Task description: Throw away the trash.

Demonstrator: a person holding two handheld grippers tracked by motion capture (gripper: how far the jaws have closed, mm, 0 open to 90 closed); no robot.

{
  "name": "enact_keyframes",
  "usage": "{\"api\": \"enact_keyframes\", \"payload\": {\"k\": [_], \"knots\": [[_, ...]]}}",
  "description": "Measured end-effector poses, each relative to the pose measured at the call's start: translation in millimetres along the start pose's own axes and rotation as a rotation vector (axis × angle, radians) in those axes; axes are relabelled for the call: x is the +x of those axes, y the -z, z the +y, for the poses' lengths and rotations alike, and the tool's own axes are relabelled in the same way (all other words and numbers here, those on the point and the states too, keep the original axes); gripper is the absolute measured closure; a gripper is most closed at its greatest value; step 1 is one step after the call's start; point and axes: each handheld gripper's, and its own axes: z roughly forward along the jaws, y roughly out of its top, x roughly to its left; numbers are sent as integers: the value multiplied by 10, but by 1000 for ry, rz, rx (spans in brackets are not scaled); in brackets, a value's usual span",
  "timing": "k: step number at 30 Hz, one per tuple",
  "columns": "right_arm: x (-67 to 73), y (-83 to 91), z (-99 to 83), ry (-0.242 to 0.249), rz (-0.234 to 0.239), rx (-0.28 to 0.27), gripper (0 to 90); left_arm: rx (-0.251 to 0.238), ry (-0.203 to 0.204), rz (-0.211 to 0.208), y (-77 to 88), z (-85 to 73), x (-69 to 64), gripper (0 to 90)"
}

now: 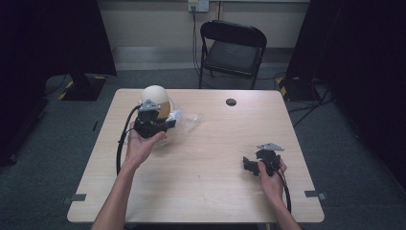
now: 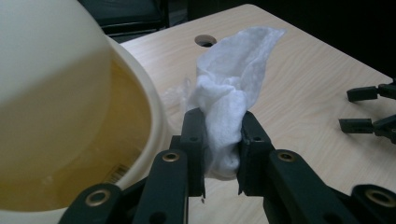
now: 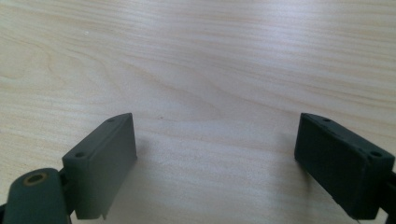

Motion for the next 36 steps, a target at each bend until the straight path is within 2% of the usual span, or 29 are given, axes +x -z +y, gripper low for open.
{"api": "enact_keyframes", "payload": {"k": [7,10,16,19,22,36], "knots": [[0,0,0,0,0,0,115,-12,8,41,141,114,159,761],[0,0,0,0,0,0,115,0,35,66,185,139,241,761],[0,0,0,0,0,0,115,22,33,85,185,130,306,761],[0,0,0,0,0,0,115,33,47,99,171,127,320,760],[0,0,0,0,0,0,115,50,45,115,136,127,319,760],[0,0,0,0,0,0,115,78,51,138,65,140,319,759]]}}
